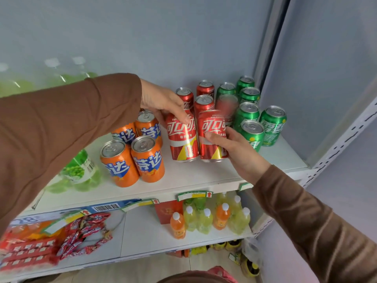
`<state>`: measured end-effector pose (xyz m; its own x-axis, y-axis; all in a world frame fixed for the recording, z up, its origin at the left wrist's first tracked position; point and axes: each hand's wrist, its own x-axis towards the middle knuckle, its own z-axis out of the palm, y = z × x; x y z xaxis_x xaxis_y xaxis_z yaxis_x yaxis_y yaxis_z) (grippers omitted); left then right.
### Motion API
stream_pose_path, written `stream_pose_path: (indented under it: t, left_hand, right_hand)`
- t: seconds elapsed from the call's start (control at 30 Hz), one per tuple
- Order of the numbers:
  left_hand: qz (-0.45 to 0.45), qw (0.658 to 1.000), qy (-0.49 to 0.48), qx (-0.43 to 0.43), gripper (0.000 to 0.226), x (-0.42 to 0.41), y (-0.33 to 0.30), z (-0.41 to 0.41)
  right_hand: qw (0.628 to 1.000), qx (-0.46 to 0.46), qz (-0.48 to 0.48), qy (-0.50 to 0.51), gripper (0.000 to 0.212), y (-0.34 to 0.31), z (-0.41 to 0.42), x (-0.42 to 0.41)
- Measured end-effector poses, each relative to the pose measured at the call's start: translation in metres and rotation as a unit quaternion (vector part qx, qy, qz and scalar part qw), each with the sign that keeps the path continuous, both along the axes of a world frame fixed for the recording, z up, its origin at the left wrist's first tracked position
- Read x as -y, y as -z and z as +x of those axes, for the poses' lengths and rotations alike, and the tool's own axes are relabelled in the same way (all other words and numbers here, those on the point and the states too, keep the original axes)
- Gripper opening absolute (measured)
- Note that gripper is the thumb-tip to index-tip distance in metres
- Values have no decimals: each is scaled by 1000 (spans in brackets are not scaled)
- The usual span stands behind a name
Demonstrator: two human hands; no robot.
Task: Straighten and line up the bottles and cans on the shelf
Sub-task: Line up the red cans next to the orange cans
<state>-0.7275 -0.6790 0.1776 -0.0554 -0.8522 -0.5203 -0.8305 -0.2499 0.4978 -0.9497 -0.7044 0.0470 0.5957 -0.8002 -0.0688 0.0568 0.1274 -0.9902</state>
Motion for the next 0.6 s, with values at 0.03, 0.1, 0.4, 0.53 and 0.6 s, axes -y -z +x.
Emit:
stream_pose_path:
  t: [0.03, 0.1, 0.4, 0.53, 0.6]
  left_hand:
    - [-10, 1000, 4, 1, 46, 1, 1, -1]
    - [-25, 998, 41, 32, 42, 0, 4, -6]
    - [-77, 966, 147, 196, 60, -23, 31, -18]
    - [-80, 966, 146, 196, 64, -26, 33, -22]
    - [-72, 968, 140, 193, 65, -27, 32, -24]
  right_hand:
    - [1000, -5, -8, 2, 68, 2, -1, 0]
    - [1000, -16, -25, -1, 70, 6, -4, 0]
    - [995, -50, -82, -22, 67, 26, -10, -11]
    - [993, -63, -93, -22, 62, 30, -10, -13]
    - [992, -70, -102, -21, 64, 31, -10, -12]
